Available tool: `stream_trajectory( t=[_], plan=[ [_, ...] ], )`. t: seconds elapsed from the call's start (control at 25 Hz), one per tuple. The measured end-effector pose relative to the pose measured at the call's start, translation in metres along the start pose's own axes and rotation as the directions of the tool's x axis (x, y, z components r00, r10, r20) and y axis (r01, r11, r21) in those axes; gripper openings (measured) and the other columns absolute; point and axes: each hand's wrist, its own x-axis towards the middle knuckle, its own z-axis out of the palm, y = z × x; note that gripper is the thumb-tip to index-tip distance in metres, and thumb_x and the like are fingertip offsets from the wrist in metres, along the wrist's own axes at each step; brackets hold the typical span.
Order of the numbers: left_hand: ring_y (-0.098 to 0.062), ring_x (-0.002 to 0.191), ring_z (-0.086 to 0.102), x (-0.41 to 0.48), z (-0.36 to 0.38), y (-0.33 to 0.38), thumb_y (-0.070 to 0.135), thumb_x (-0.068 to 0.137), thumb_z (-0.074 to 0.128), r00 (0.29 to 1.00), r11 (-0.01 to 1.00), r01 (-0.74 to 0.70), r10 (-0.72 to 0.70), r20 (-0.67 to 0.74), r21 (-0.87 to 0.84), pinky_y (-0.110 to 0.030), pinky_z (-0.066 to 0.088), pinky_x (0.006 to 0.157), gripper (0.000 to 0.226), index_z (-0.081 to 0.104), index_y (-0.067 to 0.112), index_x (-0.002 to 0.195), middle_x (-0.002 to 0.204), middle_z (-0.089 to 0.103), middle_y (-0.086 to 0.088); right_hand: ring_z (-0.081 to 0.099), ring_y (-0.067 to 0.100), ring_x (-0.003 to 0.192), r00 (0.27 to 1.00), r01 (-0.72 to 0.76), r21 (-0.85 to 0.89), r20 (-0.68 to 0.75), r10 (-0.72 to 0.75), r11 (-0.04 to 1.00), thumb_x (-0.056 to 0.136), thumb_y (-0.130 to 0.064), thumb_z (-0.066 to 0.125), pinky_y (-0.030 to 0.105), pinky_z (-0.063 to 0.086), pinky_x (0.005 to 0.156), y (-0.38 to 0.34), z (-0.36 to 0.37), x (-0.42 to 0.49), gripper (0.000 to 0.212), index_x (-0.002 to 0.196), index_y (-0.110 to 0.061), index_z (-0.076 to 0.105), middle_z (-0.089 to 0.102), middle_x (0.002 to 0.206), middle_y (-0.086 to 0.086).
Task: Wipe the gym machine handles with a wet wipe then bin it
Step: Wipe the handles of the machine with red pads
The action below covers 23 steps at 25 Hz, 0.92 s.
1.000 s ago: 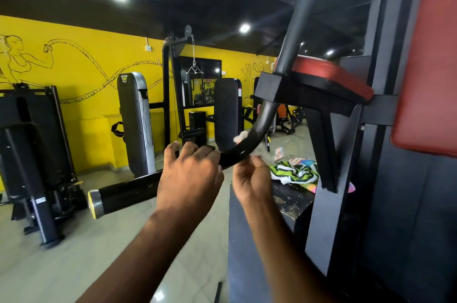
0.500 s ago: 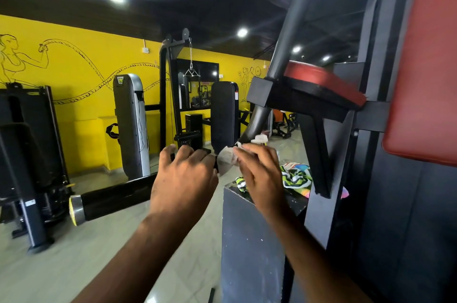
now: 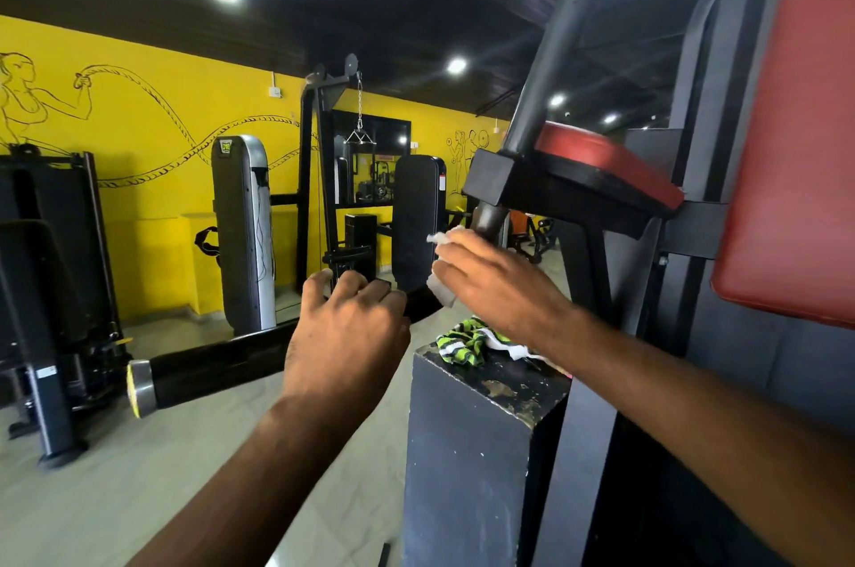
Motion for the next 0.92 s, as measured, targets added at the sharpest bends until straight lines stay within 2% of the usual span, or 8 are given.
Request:
stream_trajectory(
  t=[0.24,0.4,0.48,0.6,0.68,0.72,0.8,0.92],
  plan=[
    [-0.025,0.095,0.062,0.001,-0.001,-0.001,0.030,0.085,0.068,1.000,1.000,0.002,-0.002,0.012,-0.011,-0.050,0.038,0.096,0.011,0.072,0.023,0.094,0.092,0.072,0.001,0.051,0.026,0.110,0.994,-0.047,-0.102,0.093,0.057,0.994,0.076,-0.006,0.070,0.034,0.050,0.091,-0.002,-0.008,0.015,0.026,0.102,-0.009,0.066,0.060,0.109,0.009],
    [-0.025,0.095,0.063,0.002,-0.001,0.000,0.031,0.086,0.067,1.000,1.000,0.007,-0.007,0.010,-0.021,-0.051,0.038,0.096,0.013,0.072,0.023,0.095,0.092,0.072,0.001,0.052,0.028,0.112,0.977,-0.210,-0.063,-0.031,0.209,0.976,0.074,-0.003,0.065,0.033,0.049,0.091,-0.012,-0.010,0.006,0.035,0.109,-0.007,0.065,0.059,0.115,0.010],
    [-0.025,0.094,0.064,0.002,-0.002,0.001,0.030,0.084,0.069,1.000,1.000,0.014,-0.013,0.011,-0.025,-0.051,0.040,0.096,0.012,0.073,0.022,0.093,0.090,0.072,0.001,0.051,0.026,0.111,0.900,-0.382,0.149,-0.167,0.403,0.912,0.081,-0.004,0.051,0.032,0.047,0.093,-0.032,-0.002,-0.002,0.036,0.113,-0.005,0.066,0.058,0.118,0.011],
    [-0.025,0.094,0.064,0.004,-0.001,0.002,0.030,0.082,0.072,1.000,0.999,0.011,-0.010,0.013,-0.030,-0.052,0.041,0.095,0.012,0.073,0.021,0.091,0.089,0.073,0.001,0.054,0.011,0.106,0.424,-0.541,0.718,-0.215,0.880,0.437,0.089,-0.002,0.054,0.026,0.051,0.088,-0.067,0.023,-0.003,0.027,0.112,-0.009,0.067,0.057,0.114,0.004],
    [-0.025,0.094,0.064,0.005,0.000,0.003,0.030,0.083,0.071,1.000,0.999,0.007,-0.006,0.020,-0.033,-0.052,0.041,0.095,0.013,0.073,0.021,0.092,0.090,0.073,0.001,0.061,0.009,0.102,0.091,-0.352,0.936,0.062,0.994,-0.026,0.091,-0.002,0.058,0.024,0.053,0.084,-0.084,0.033,0.006,0.023,0.109,-0.013,0.066,0.062,0.111,0.000],
    [-0.025,0.094,0.064,0.006,0.001,0.003,0.030,0.083,0.071,1.000,1.000,0.003,-0.003,0.019,-0.029,-0.052,0.041,0.095,0.013,0.073,0.022,0.093,0.090,0.073,0.001,0.063,0.010,0.099,0.001,-0.159,0.954,0.258,0.966,-0.254,0.092,-0.001,0.057,0.022,0.054,0.083,-0.090,0.034,0.011,0.022,0.108,-0.014,0.065,0.065,0.107,0.000],
    [-0.025,0.095,0.064,0.007,0.002,0.005,0.031,0.085,0.069,1.000,1.000,0.001,-0.001,0.010,-0.030,-0.052,0.040,0.096,0.013,0.073,0.021,0.093,0.090,0.073,0.001,0.062,0.012,0.088,0.037,0.241,0.766,0.607,0.794,-0.596,0.094,0.003,0.051,0.023,0.054,0.079,-0.092,0.037,0.019,0.020,0.103,-0.011,0.062,0.065,0.094,0.002],
    [-0.026,0.093,0.064,0.007,0.003,0.006,0.029,0.084,0.070,1.000,0.999,0.004,-0.004,0.001,-0.032,-0.052,0.041,0.095,0.013,0.073,0.020,0.093,0.089,0.073,0.000,0.066,0.020,0.087,0.289,0.478,0.415,0.758,0.585,-0.774,0.093,0.007,0.044,0.027,0.058,0.076,-0.077,0.045,0.016,0.022,0.108,0.000,0.060,0.067,0.097,0.016]
  ],
)
